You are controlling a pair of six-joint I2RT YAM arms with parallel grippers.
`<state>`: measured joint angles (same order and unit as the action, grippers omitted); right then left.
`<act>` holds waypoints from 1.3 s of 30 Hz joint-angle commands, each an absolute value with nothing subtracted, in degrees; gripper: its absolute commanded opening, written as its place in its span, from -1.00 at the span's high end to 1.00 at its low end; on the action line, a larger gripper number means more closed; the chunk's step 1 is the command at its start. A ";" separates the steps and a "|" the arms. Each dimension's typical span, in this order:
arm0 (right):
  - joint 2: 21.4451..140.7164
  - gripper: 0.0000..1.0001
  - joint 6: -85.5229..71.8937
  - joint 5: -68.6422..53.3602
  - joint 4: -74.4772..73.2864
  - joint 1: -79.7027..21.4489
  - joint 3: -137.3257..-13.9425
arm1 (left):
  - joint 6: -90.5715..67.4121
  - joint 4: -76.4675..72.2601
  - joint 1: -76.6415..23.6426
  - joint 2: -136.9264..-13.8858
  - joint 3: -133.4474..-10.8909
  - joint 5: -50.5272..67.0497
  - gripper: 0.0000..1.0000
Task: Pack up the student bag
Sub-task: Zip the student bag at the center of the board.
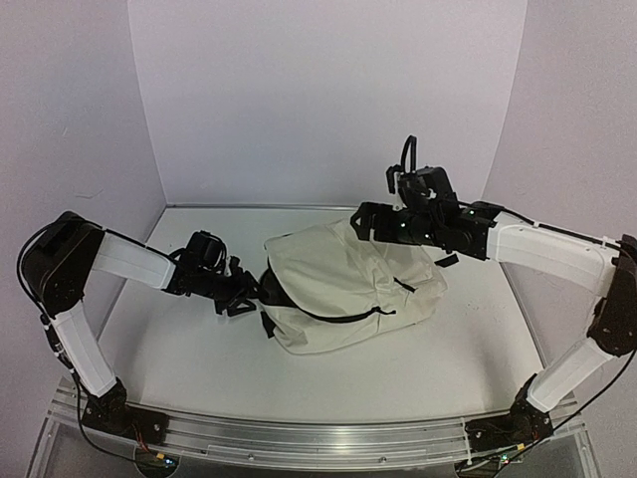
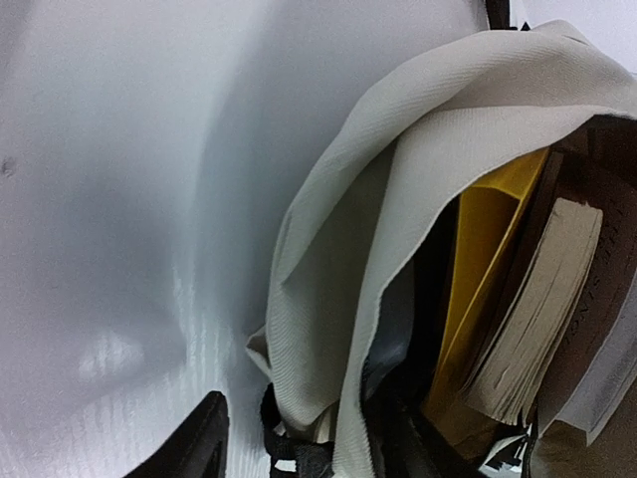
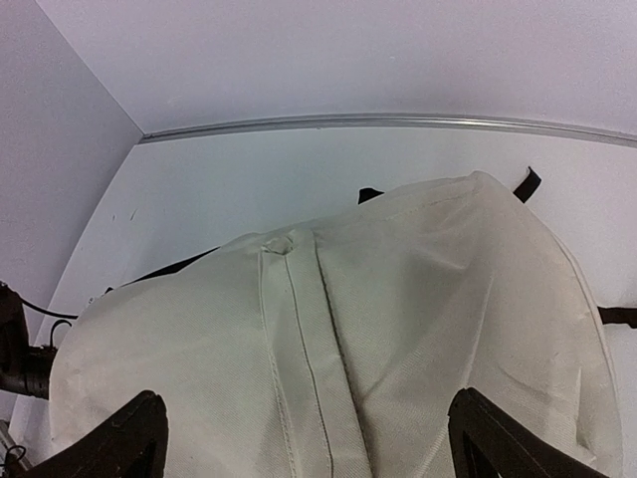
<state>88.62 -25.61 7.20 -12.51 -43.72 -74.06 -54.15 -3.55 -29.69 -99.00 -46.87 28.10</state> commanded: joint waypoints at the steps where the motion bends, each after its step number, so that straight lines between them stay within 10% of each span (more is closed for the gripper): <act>1: 85.32 -0.94 -27.07 6.87 -12.72 -43.51 -72.41 | -55.71 -11.40 -29.95 -101.96 -50.19 31.74 0.32; 6: 82.79 -0.97 -26.64 7.31 -13.93 -43.55 -70.19 | -54.79 -10.98 -29.82 -100.34 -53.37 31.36 0.99; 22: 80.50 -0.97 -28.72 9.57 -16.46 -42.94 -66.34 | -38.62 1.68 -20.05 -97.47 -71.82 27.47 1.00; 31: 77.14 -0.96 -28.48 1.31 -16.47 -42.82 -60.39 | -33.85 9.35 -17.18 -90.86 -69.46 22.70 -0.02; 39: 78.36 -0.62 -28.22 -0.24 -16.50 -42.87 -58.04 | -32.05 21.81 -34.15 -75.88 -64.73 0.90 -0.23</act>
<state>78.00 -28.58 1.48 -17.02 -43.05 -58.67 -34.22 15.57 -25.30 -81.69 -65.32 11.86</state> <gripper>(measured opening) 0.865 0.612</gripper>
